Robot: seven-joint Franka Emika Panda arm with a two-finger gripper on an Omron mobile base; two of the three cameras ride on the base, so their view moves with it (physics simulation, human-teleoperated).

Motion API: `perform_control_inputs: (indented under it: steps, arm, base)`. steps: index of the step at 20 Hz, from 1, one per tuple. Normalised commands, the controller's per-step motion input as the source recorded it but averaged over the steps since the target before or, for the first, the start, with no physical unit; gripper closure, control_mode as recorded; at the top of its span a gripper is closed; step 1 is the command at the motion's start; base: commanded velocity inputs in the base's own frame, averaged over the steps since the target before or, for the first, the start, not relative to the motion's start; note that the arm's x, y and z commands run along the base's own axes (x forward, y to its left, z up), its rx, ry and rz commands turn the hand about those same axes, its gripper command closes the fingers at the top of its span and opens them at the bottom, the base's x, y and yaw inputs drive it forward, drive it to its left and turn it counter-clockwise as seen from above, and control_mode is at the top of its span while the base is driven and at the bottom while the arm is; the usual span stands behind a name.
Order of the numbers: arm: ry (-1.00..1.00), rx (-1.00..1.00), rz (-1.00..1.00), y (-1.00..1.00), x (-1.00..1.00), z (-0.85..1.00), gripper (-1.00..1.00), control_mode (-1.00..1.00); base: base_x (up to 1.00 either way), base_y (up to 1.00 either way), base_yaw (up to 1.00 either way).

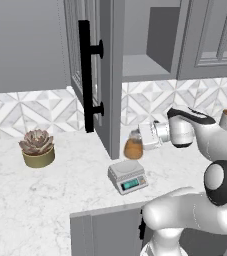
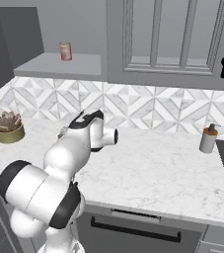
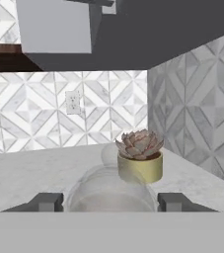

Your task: Pick the honey bottle and place it on the digital scale for weighing, and close the cabinet.

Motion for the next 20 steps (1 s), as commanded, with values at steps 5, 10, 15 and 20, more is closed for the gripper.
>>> perform_control_inputs:
  steps: [5, 10, 15, 20]
  arm:
    - [0.02, -0.01, 0.02, 0.26, 0.17, -0.25, 1.0, -1.0]
    - [0.0, -0.02, 0.03, 0.14, 0.01, -0.32, 1.0, -1.0]
    - [0.0, -0.02, 0.0, 0.22, 0.23, -0.31, 1.0, -1.0]
    - [0.0, 0.0, 0.01, 0.06, -0.1, -0.18, 1.0, -1.0]
  base:
    - [0.0, 0.0, 0.0]
    - [0.0, 0.0, 0.0]
    - [0.0, 0.0, 0.0]
    - [0.0, 0.0, 0.0]
